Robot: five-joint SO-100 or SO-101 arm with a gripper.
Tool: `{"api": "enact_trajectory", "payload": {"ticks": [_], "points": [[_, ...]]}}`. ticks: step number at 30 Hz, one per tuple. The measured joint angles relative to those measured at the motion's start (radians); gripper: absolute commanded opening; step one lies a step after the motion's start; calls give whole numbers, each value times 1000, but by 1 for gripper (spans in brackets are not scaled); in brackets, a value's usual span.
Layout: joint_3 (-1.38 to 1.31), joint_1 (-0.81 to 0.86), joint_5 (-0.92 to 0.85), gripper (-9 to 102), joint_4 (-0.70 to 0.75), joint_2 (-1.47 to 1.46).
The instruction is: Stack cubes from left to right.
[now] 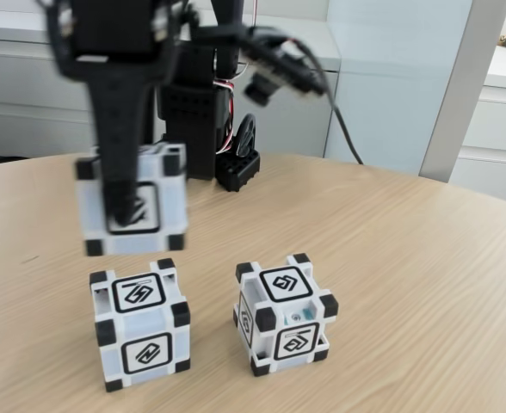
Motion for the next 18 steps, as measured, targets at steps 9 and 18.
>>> {"api": "enact_trajectory", "payload": {"ticks": [9, 18], "points": [[-2, 23, -2, 1, -3, -37], [-2, 18, 20, 0, -106, -37]]}}
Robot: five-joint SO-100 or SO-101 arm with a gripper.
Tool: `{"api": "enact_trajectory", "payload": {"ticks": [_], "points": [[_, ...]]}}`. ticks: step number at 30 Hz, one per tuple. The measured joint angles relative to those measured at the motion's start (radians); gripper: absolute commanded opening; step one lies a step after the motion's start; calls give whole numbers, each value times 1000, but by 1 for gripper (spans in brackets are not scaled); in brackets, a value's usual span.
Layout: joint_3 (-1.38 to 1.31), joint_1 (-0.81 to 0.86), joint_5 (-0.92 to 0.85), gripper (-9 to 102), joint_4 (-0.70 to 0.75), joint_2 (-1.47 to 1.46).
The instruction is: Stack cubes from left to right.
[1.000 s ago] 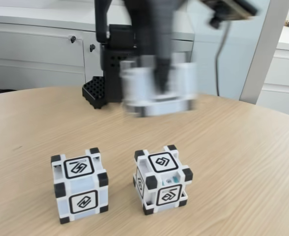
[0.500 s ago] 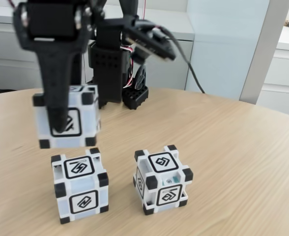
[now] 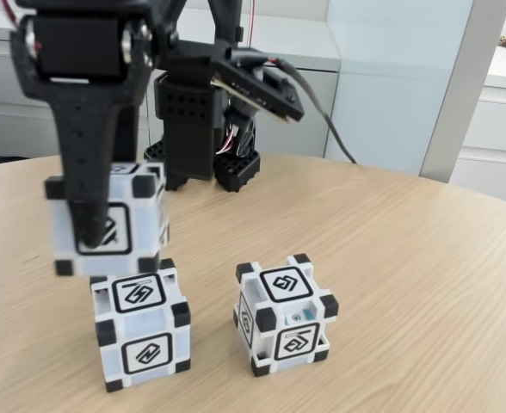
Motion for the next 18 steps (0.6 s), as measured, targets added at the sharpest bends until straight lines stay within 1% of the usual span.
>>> {"api": "enact_trajectory", "payload": {"ticks": [2, 7, 8, 10, 12, 14, 18], "points": [[0, 0, 0, 0, -29, 0], [0, 0, 6, 1, -44, 0], [0, 0, 6, 3, -44, 0], [0, 0, -3, 14, -44, 0], [0, -3, -25, 16, -44, 0], [0, -5, -43, 13, -44, 0], [11, -5, -52, 13, -40, 0]]}}
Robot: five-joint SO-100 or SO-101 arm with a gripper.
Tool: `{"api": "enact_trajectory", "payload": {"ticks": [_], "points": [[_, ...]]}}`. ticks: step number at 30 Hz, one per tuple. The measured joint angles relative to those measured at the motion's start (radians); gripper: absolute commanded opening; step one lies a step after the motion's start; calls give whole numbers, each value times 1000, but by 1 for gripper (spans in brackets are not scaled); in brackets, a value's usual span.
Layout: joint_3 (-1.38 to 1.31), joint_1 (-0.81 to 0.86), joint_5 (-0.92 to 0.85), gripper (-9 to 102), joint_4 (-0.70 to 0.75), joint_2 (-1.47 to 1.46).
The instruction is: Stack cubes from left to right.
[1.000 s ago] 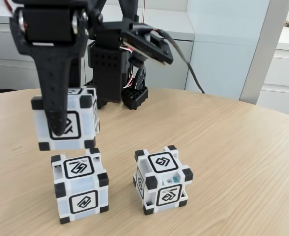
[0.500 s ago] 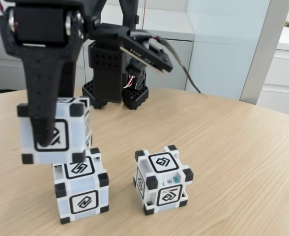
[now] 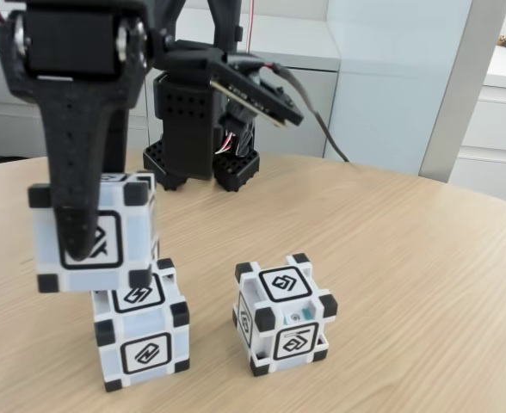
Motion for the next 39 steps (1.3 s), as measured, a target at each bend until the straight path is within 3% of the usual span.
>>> {"api": "enact_trajectory", "payload": {"ticks": [13, 19, 24, 31, 39], "points": [[23, 0, -11, 8, 48, -109], [23, 0, -26, 35, 49, -109], [26, 0, -52, 47, 48, -112], [26, -6, -69, 48, 48, 9], [29, -305, 86, 46, 48, 166]]}}
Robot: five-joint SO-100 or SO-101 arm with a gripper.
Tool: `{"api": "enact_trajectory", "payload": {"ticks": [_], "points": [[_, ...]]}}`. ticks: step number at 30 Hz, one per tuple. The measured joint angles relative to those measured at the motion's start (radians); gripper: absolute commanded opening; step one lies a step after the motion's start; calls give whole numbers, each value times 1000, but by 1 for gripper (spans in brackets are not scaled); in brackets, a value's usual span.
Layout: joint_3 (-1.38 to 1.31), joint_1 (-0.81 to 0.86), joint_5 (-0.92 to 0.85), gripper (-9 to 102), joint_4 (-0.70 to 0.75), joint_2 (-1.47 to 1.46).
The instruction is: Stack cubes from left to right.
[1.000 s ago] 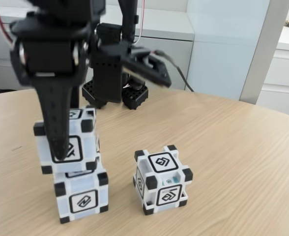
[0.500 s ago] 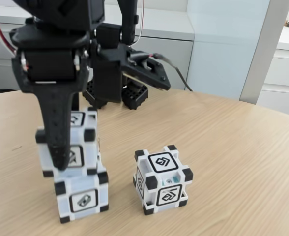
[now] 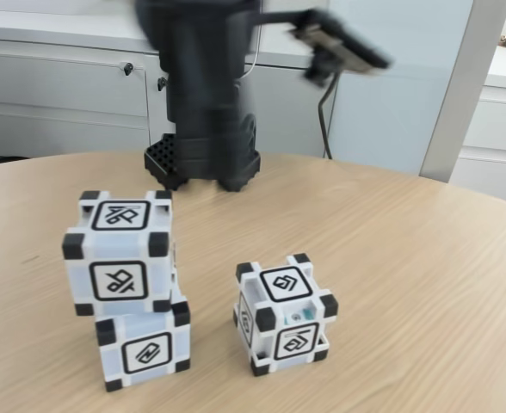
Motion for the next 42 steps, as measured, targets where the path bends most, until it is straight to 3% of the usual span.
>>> {"api": "enact_trajectory", "payload": {"ticks": [4, 12, 16, 21, 23, 37, 42], "points": [[0, -133, 60, 47, 0, -41], [0, -160, 147, 47, -2, -342], [0, -155, 193, 34, -8, -479], [0, -158, 230, 2, -23, -551], [0, -160, 229, 0, -21, -549], [2, -153, 72, 0, 2, 152], [2, -25, -28, 0, 61, 207]]}}
